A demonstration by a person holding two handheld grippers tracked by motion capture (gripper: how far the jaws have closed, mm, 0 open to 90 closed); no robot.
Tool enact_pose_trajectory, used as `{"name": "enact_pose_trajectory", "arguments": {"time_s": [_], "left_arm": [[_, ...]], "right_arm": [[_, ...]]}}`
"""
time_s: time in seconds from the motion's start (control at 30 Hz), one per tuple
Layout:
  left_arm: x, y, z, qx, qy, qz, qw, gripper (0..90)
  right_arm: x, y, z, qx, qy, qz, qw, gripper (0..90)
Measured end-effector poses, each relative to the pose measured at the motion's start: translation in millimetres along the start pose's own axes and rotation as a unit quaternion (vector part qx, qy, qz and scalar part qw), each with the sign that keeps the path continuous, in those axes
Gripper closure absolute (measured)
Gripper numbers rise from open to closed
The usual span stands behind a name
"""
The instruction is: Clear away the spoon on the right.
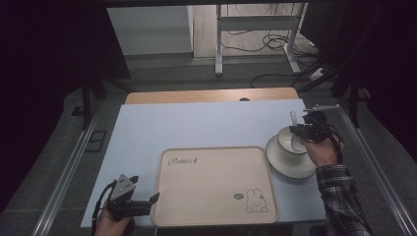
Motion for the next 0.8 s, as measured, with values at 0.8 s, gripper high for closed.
{"name": "enact_pose_trajectory", "arguments": {"time_s": [0.8], "left_arm": [[-0.2, 0.0, -0.7, -0.003, 0.0, 0.001, 1.0, 5.0]], "right_arm": [[25.9, 15.4, -42.7, -0.011, 0.038, -0.028, 0.9988, 74.8]]}}
Point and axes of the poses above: each handheld gripper's, and its own axes: z roughly forward along the jaws, y roughly out of its top, x roughly to its left, the point moved 5 cm from there along z, roughly forward along the jaws, and after that the axes turned 2 degrees about -y, right-handed, at the moved point
